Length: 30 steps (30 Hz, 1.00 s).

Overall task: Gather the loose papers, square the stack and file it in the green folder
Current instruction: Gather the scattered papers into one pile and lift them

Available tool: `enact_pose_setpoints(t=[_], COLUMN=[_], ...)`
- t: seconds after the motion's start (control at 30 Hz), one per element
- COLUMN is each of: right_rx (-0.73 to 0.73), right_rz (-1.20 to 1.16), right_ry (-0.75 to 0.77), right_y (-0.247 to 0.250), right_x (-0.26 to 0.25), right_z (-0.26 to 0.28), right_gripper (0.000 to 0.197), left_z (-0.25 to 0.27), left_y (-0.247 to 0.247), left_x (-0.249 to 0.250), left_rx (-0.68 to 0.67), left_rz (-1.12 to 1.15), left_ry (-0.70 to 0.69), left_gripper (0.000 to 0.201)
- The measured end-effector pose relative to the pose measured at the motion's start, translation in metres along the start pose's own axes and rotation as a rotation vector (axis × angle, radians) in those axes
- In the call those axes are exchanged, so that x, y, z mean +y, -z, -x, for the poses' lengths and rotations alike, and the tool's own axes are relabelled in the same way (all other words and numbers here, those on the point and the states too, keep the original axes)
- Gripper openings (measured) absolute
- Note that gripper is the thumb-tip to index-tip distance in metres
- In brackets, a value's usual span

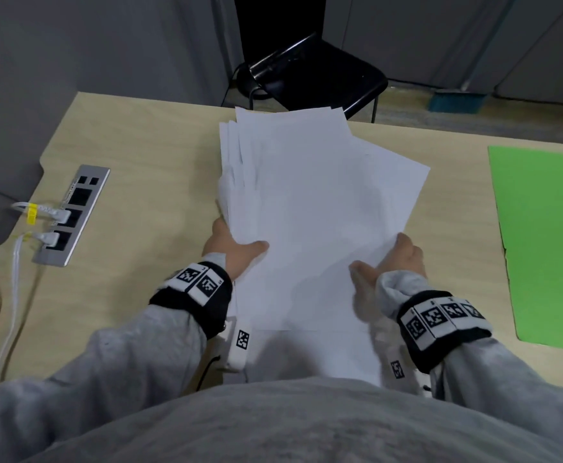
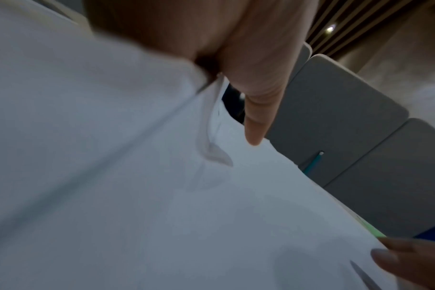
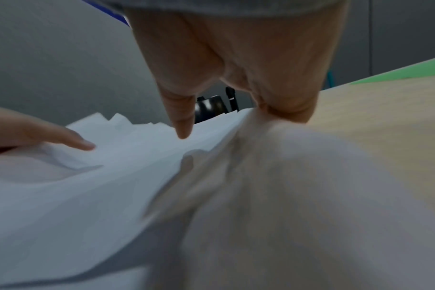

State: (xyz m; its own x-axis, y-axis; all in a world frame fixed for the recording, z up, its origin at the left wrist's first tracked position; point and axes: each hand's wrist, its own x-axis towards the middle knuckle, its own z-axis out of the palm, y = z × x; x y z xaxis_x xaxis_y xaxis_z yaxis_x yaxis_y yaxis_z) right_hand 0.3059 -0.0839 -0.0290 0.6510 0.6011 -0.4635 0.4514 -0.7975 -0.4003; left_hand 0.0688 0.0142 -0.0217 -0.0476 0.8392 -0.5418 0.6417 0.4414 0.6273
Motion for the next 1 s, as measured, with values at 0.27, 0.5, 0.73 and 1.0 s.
enact_pose_setpoints(t=[0.27, 0.5, 0.73, 1.0], right_rx=[-0.226, -0.094, -0.238, -0.189], right_rz=[-0.201, -0.417, -0.548, -0.974], right_ry=[0.03, -0.035, 0.203, 0.318], right_y=[-0.005, 0.021, 0.06, 0.086], right_x=[0.001, 0.008, -0.002, -0.03], right_z=[-0.009, -0.004, 0.047, 0.066], right_gripper=[0.081, 0.094, 0.052, 0.017], left_z=[-0.003, 0.011, 0.026, 0.049], left_y=[-0.006, 0.021, 0.043, 0.069], left_x=[-0.01, -0.017, -0.015, 0.023], left_rx=[-0.146, -0.294, -0.382, -0.295], left_rz=[0.062, 0.422, 0.604, 0.568], left_ry=[-0.052, -0.106, -0.219, -0.48], left_gripper=[0.045, 0.054, 0.071, 0.048])
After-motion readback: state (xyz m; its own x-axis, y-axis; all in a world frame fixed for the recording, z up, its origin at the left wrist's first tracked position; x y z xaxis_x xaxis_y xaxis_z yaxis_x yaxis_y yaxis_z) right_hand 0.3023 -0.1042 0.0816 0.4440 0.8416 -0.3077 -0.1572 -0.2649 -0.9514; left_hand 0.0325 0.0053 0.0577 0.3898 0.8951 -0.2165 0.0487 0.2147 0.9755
